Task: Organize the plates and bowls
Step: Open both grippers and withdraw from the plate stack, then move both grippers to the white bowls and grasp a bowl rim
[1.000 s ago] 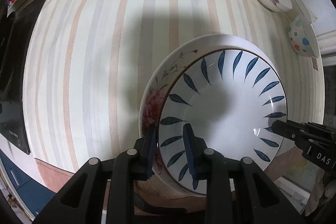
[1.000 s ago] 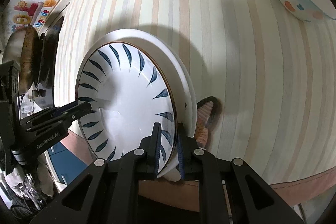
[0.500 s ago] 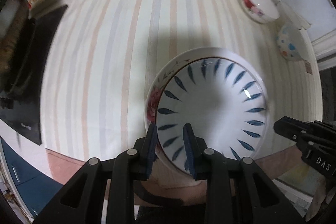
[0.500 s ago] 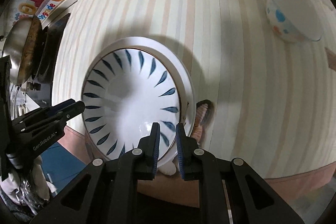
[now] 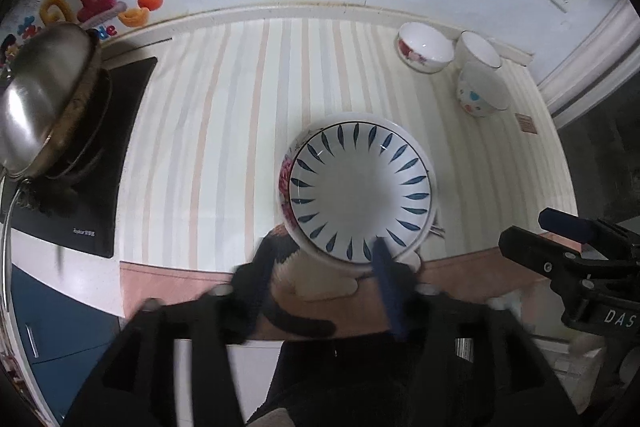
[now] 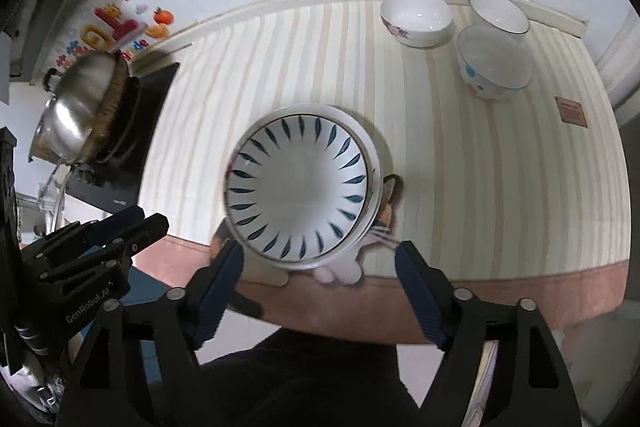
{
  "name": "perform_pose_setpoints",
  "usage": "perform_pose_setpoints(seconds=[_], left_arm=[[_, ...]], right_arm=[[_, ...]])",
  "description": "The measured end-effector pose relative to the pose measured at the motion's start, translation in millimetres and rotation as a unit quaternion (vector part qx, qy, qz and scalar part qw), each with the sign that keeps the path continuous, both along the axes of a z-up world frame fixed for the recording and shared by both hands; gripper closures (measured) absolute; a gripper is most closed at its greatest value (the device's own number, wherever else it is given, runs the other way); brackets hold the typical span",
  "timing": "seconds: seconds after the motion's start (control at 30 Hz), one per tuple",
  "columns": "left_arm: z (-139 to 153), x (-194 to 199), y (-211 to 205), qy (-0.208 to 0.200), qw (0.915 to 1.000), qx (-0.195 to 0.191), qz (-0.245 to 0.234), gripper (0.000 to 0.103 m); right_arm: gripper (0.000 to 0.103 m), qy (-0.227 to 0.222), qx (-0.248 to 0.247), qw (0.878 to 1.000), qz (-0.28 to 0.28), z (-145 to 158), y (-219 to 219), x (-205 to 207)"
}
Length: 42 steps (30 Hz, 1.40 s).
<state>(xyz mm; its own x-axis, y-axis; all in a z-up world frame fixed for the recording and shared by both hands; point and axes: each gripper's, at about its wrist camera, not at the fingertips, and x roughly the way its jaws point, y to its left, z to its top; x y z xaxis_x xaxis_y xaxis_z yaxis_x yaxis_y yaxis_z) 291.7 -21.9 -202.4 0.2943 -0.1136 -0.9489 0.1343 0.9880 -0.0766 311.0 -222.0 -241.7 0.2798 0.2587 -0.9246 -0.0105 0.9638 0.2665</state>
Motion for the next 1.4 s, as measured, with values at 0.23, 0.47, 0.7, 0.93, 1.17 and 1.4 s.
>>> perform_pose_setpoints(seconds=[0.23, 0.47, 0.7, 0.93, 1.17, 1.4], left_arm=[[25, -25, 9, -0.031, 0.9995, -0.004, 0.001, 0.016], [32, -31, 6, -0.035, 0.9993, -0.015, -0.003, 0.016], [37, 6, -13, -0.051, 0.9985, -0.018, 0.006, 0.016], [28, 94, -61, -0.069, 0.9975, -0.013, 0.004, 0.016], [-13, 204, -111, -0.025, 0.9993, -0.029, 0.005, 0.016], [-85, 303, -157, 0.048, 0.9978, -0.047, 0.003, 0.035]], right_arm=[[0.013, -0.038, -0.007, 0.999, -0.011, 33, 13, -42], [0.01, -0.049, -0.005, 0.999, -0.014, 49, 16, -56], [0.009, -0.046, 0.033, 0.998, -0.037, 46, -18, -30], [0.009, -0.052, 0.057, 0.994, -0.081, 35, -89, 52], [0.01, -0.053, 0.066, 0.992, -0.097, 6, -160, 168], [0.034, 0.006, 0.066, 0.994, -0.084, -60, -192, 282]])
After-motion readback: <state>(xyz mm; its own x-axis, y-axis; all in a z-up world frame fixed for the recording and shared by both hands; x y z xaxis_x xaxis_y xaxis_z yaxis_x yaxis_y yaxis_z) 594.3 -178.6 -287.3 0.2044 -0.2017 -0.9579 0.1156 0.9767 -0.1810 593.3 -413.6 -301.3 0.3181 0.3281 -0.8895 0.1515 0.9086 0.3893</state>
